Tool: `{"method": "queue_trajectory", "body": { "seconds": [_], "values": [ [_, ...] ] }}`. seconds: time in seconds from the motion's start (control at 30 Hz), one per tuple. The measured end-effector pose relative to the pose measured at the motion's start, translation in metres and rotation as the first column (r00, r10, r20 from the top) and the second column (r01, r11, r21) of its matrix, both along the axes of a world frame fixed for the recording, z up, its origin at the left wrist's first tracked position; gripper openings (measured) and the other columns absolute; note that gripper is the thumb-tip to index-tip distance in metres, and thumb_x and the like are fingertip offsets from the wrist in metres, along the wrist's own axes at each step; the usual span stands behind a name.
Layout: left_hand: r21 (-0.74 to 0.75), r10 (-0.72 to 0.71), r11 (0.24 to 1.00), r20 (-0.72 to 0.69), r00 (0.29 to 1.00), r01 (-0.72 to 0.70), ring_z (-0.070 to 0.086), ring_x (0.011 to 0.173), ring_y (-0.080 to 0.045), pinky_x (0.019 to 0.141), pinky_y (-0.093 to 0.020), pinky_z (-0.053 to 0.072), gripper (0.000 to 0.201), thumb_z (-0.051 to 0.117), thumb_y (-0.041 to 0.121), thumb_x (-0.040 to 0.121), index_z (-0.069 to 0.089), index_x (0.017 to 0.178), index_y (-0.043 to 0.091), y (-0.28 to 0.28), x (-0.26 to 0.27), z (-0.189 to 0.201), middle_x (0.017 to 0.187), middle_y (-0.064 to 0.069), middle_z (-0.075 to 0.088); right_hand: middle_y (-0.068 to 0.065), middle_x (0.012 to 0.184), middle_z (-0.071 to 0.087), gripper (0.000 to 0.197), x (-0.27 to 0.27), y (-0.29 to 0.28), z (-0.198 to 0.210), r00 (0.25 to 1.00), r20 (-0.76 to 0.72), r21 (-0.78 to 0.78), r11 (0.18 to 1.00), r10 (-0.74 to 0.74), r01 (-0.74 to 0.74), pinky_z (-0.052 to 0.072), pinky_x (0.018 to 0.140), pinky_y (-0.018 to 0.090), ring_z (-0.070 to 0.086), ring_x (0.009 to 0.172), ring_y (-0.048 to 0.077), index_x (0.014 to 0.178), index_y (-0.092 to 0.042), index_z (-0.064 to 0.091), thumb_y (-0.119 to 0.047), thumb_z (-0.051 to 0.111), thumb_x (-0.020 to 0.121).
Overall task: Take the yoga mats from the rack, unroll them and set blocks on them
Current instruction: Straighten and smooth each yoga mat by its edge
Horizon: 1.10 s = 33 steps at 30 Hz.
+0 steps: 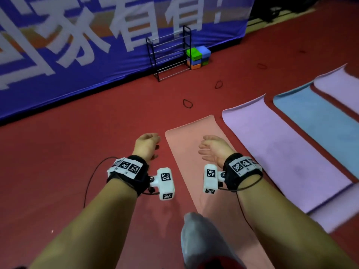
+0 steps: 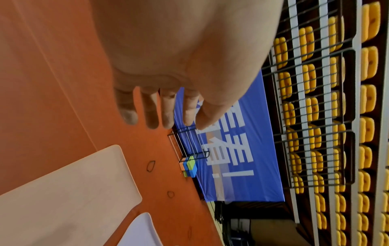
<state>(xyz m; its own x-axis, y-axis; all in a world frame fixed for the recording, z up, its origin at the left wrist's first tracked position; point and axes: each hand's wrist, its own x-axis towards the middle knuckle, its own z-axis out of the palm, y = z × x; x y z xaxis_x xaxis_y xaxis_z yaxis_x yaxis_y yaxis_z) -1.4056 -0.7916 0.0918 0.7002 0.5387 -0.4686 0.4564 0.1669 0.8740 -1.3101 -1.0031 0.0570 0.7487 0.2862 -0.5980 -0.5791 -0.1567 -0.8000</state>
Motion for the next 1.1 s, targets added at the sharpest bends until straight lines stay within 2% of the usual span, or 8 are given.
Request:
{"method": "queue_trajectory", "body": {
  "seconds": [0.3,0.4,0.5,0.6,0.7,0.87,1.0,1.1],
  "values": [
    [-0.002,-0.096,0.995,-0.031,0.995,0.096,0.061,0.096,-0.022,0.070,-0.033,0.048,0.022,0.060,0.019,0.095,0.061,0.116,0.016,0.120,0.175,0.004,0.107,-0.005,0.064,0.009,0.103,0.063,0.025,0.154,0.117,0.002,0.988,-0.030,0.004,0.988,-0.154,0.154,0.051,0.091,0.043,0.064,0.095,0.028,0.121,-0.018,0.054,-0.013,0.052,0.096],
    [0.008,-0.109,0.994,-0.018,0.994,0.109,0.061,0.096,-0.022,0.075,-0.036,0.048,0.022,0.060,0.019,0.094,0.062,0.116,0.016,0.164,0.222,0.010,0.106,-0.004,0.065,0.004,0.089,0.062,0.014,0.200,0.165,0.016,0.989,-0.007,-0.010,0.989,-0.147,0.147,0.050,0.094,0.045,0.063,0.089,0.026,0.107,-0.021,0.055,-0.012,0.054,0.096],
    [0.004,-0.137,0.991,-0.029,0.990,0.137,0.061,0.098,-0.022,0.078,-0.037,0.048,0.017,0.060,0.018,0.094,0.062,0.111,0.019,0.212,0.264,0.003,0.106,-0.003,0.065,0.002,0.086,0.063,0.012,0.242,0.210,0.016,0.986,-0.008,-0.028,0.985,-0.168,0.168,0.054,0.083,0.042,0.065,0.082,0.022,0.104,-0.022,0.055,-0.013,0.055,0.096],
    [0.003,-0.196,0.980,-0.050,0.979,0.197,0.061,0.097,-0.022,0.078,-0.037,0.047,0.013,0.059,0.017,0.094,0.062,0.107,0.020,0.266,0.314,-0.013,0.105,-0.003,0.064,-0.001,0.074,0.058,0.014,0.283,0.257,0.004,0.978,-0.013,-0.033,0.978,-0.209,0.208,0.050,0.058,0.028,0.060,0.061,0.015,0.106,-0.021,0.053,-0.011,0.053,0.096],
    [-0.001,-0.272,0.962,-0.059,0.960,0.273,0.059,0.096,-0.023,0.075,-0.034,0.045,0.011,0.058,0.016,0.095,0.061,0.105,0.020,0.323,0.375,-0.025,0.105,-0.005,0.062,0.000,0.073,0.055,0.017,0.319,0.305,-0.004,0.954,-0.031,-0.027,0.954,-0.298,0.298,0.044,0.060,0.027,0.052,0.057,0.014,0.105,-0.021,0.052,-0.007,0.053,0.094],
    [0.000,-0.443,0.896,-0.045,0.895,0.444,0.059,0.095,-0.023,0.077,-0.035,0.045,0.009,0.058,0.015,0.095,0.062,0.097,0.022,0.391,0.475,-0.015,0.103,-0.005,0.062,0.007,0.084,0.061,0.019,0.366,0.371,0.004,0.859,-0.022,-0.013,0.860,-0.511,0.511,0.044,0.060,0.029,0.053,0.059,0.014,0.100,-0.019,0.057,-0.002,0.049,0.095],
    [0.024,-0.587,0.808,-0.042,0.808,0.588,0.059,0.090,-0.022,0.074,-0.034,0.043,0.009,0.060,0.016,0.093,0.063,0.101,0.021,0.404,0.537,-0.005,0.101,-0.005,0.063,0.004,0.078,0.058,0.027,0.393,0.398,0.010,0.810,-0.040,0.050,0.808,-0.585,0.586,0.048,0.057,0.027,0.055,0.055,0.016,0.117,-0.019,0.055,-0.005,0.054,0.094],
    [0.025,-0.704,0.708,-0.041,0.709,0.705,0.058,0.091,-0.023,0.077,-0.036,0.043,0.006,0.061,0.016,0.092,0.063,0.096,0.021,0.390,0.583,-0.005,0.098,-0.005,0.063,0.005,0.082,0.057,0.032,0.410,0.396,0.011,0.751,-0.038,0.023,0.751,-0.659,0.660,0.046,0.063,0.029,0.053,0.066,0.022,0.124,-0.018,0.052,-0.009,0.054,0.094]
  ]
}}
